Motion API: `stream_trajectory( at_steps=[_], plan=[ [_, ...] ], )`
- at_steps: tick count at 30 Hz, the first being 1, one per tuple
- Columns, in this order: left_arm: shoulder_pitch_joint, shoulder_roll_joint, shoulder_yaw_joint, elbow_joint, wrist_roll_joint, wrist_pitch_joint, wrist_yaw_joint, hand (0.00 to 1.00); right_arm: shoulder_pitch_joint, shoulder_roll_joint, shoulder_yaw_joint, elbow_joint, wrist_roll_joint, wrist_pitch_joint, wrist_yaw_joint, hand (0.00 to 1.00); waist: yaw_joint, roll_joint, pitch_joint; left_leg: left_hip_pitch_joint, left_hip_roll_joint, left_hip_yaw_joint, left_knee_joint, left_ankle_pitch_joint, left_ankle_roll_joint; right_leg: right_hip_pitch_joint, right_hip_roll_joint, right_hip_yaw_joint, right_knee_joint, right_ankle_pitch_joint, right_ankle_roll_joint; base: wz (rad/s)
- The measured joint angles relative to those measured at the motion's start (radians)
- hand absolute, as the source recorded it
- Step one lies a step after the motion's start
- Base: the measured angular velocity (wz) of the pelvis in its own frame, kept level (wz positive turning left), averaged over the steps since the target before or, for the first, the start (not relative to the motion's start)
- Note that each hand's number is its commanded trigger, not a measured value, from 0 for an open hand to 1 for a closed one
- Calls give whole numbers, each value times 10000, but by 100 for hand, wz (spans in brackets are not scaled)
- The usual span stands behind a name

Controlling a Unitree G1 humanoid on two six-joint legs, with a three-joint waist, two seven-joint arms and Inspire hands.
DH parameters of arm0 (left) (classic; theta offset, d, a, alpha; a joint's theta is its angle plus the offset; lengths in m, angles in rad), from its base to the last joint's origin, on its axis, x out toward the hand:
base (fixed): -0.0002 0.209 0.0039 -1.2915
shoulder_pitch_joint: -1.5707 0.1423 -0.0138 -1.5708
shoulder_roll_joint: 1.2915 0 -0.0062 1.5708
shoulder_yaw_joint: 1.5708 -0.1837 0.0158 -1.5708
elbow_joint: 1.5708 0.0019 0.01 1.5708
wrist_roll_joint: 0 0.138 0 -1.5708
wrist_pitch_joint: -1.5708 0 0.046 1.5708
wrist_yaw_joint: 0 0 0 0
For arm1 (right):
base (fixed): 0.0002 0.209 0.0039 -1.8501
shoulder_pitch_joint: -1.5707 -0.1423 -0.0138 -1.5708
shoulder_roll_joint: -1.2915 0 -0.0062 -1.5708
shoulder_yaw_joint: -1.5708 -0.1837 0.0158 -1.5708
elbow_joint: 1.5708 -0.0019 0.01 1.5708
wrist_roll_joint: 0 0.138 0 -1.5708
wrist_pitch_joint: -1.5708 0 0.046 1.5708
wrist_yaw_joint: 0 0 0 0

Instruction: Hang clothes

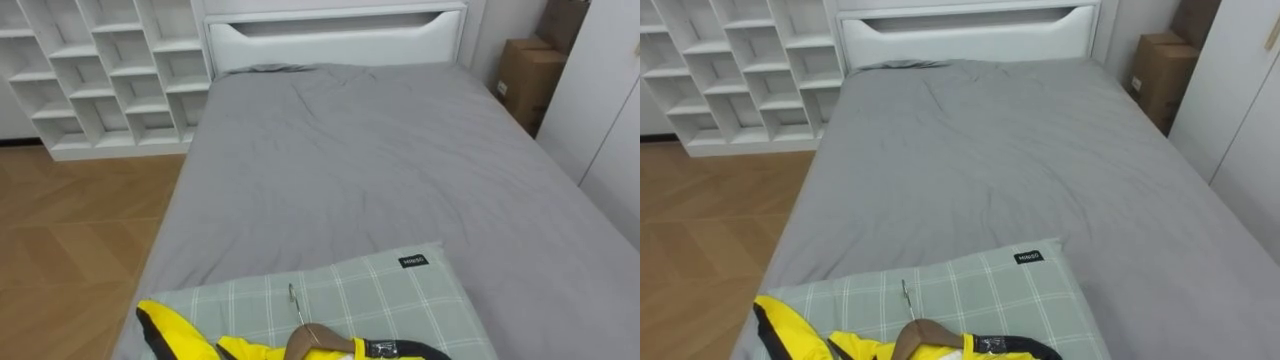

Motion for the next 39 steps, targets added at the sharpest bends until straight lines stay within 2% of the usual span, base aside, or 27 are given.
stream_trajectory(
  at_steps=[13,20,26,29,33,39],
  plan=[
    [114,-45,2,13,-15,30,346,0,-49,-23,268,25,-31,35,27,0,0,-34,-12,-7,-1,-2,-2,0,0,-14,3,8,-5,0,0,0],
    [164,-140,26,2,-213,234,774,0,-75,-29,361,-12,-14,175,17,0,42,-35,-15,21,1,-3,24,0,0,46,-2,-1,1,0,0,0],
    [184,-189,39,-222,-139,224,1427,0,-144,-77,626,-16,7,241,-68,0,124,4,3,196,0,-50,65,-46,-11,330,2,-39,-36,-8,11,1],
    [196,-192,516,-459,389,201,1713,0,-156,-85,551,28,-84,159,7,0,155,2,8,201,6,-112,153,-48,-9,338,4,-120,-4,-8,10,6],
    [207,-177,1224,-894,1181,-124,2308,0,-130,-104,556,93,-189,-12,50,0,273,21,20,271,-4,-201,163,-48,-9,440,6,-186,-3,-8,10,5],
    [258,-171,1393,-1749,1678,-579,3082,0,-171,-110,530,77,-597,-138,141,0,303,21,19,200,-39,-414,170,-50,-7,469,-2,-416,-20,-13,14,11]
  ],
)
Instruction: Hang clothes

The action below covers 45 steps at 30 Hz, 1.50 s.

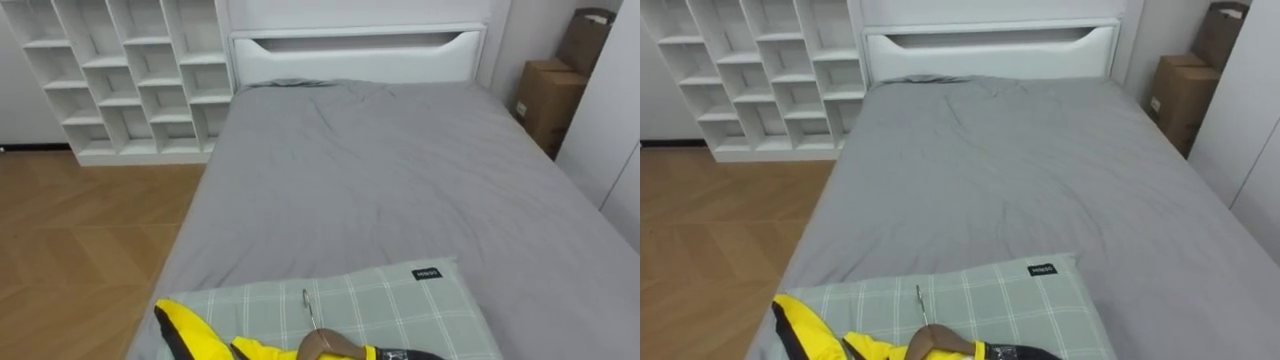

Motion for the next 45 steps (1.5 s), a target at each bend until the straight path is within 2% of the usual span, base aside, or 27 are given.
stream_trajectory(
  at_steps=[3,10,16,17,19,25,27,30,32,35,40,45],
  plan=[
    [6,3,79,-348,395,-97,462,0,8,-2,5,-7,-234,-160,-16,0,-3,53,-27,-1,1,-10,3,1,0,5,4,-11,-2,0,0,1],
    [-57,68,243,-1267,1256,-444,1542,0,-4,-41,26,-14,-321,-187,-16,0,16,119,-56,79,-15,-28,-31,1,0,19,1,83,-2,0,0,-3],
    [-93,118,294,-2338,2813,-638,2290,0,6,-34,-74,-3,-327,-277,-21,0,-66,146,-61,-16,-56,-216,-16,1,0,19,12,41,-88,7,-8,2],
    [-97,141,271,-2450,3046,-770,2437,0,5,-38,-88,-20,-345,-293,-12,0,-97,152,-59,-26,-67,-257,-17,1,0,21,11,22,-100,8,-10,5],
    [-96,195,171,-2714,3485,-794,2471,0,-2,-64,-90,-21,-462,-320,21,0,-169,180,-56,-46,-123,-476,-17,1,0,32,5,-20,-133,7,-9,5],
    [-175,338,-307,-3593,5522,-775,2477,0,-79,-124,-98,3,-637,-500,203,0,-370,264,-27,-82,-139,-550,-21,1,1,1,9,-5,-158,6,-7,0],
    [-174,385,-634,-4420,6124,-595,2444,0,-87,-176,-153,-17,-619,-504,210,0,-459,299,-8,-93,-142,-553,-25,1,1,-9,10,-4,-166,7,-7,0],
    [-217,526,-1035,-4953,6649,-536,2405,0,-139,-343,-151,-6,-643,-498,224,0,-580,415,-19,-26,-145,-491,-82,2,2,-1,-1,51,-158,7,-7,-5],
    [-320,530,-1152,-4986,7065,-409,2403,0,-97,-374,-153,-11,-634,-499,224,0,-631,471,-57,-4,-132,-455,-80,2,2,2,3,83,-151,7,-7,-7],
    [-337,528,-1505,-5293,7895,-355,2362,0,-94,-398,-171,-10,-621,-501,202,0,-709,493,-64,-8,-116,-455,-84,4,-2,-1,23,92,-151,7,-7,-1],
    [-337,529,-1849,-5652,8373,-304,2269,0,-106,-461,-177,-13,-639,-505,180,0,-830,466,-63,-10,-123,-448,-79,4,-1,-2,16,102,-149,7,-7,0],
    [-360,615,-2068,-6677,8636,-206,2000,0,-107,-541,-159,2,-668,-510,191,0,-838,426,-47,41,-123,-383,-74,5,1,-1,11,205,-134,8,-8,-4]
  ],
)
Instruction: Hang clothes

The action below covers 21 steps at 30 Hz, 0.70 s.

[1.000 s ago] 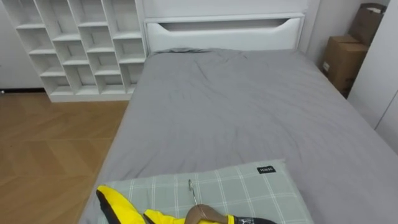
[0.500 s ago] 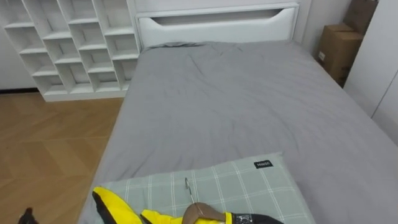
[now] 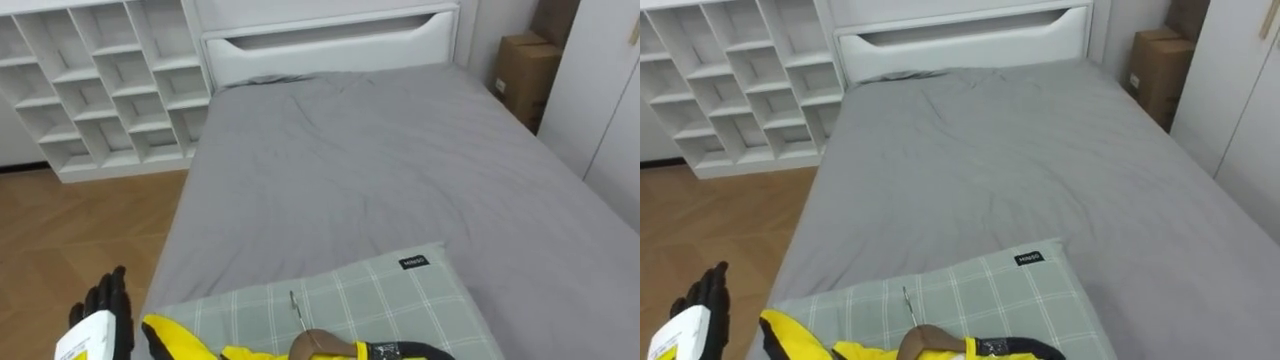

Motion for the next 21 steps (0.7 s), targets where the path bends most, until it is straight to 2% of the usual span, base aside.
stream_trajectory(
  at_steps=[7,12,15,21],
  plan=[
    [-64,135,-431,-240,91,-13,-355,0,-8,-39,98,-2,0,-29,-1,0,-10,-12,8,48,20,87,-6,0,0,-10,5,108,10,0,0,-4],
    [-67,146,-838,-221,86,-31,-688,0,-71,-35,383,-33,-2,-99,-9,0,-8,-138,74,55,23,114,-14,0,0,-10,5,120,11,0,0,0],
    [-71,145,-880,-122,89,-79,-877,0,-65,-13,387,-23,-4,-195,-2,0,-18,-224,101,65,28,145,-16,0,0,-13,5,145,2,0,0,-1],
    [-78,145,-884,5,90,-79,-1269,0,-55,15,378,-29,-4,-258,-2,0,-43,-253,102,91,39,259,-28,-1,0,-30,5,266,10,1,-1,-6]
  ],
)
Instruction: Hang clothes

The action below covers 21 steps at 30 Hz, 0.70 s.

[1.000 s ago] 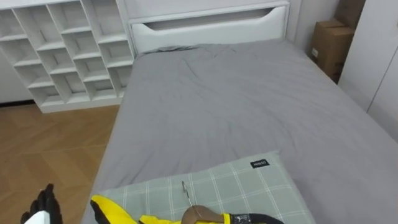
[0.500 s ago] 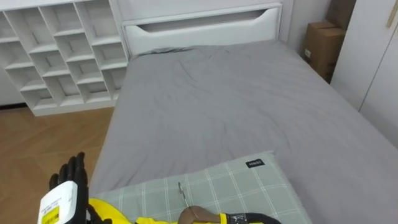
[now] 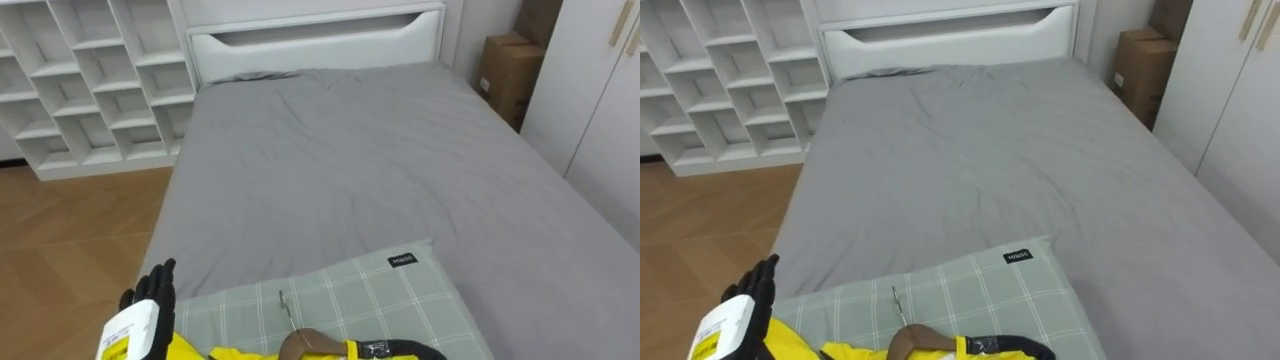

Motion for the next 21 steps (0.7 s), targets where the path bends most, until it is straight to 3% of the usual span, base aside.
stream_trajectory(
  at_steps=[4,9,21],
  plan=[
    [-1,0,-5,13,-3,0,-133,0,39,15,-10,12,33,-89,-24,0,-95,44,-42,35,5,-4,0,0,0,37,1,17,19,5,-1,0],
    [-217,-2,-18,1592,37,-37,59,0,67,8,-5,26,7,-82,-324,0,-275,159,-130,131,48,63,-75,-1,-1,41,35,89,78,38,-14,-4],
    [-221,-5,-19,2100,23,92,151,0,191,-1,-191,-171,-81,-50,-533,0,-339,193,-110,154,117,205,-158,-4,-10,-46,112,262,9,84,-67,-3]
  ],
)
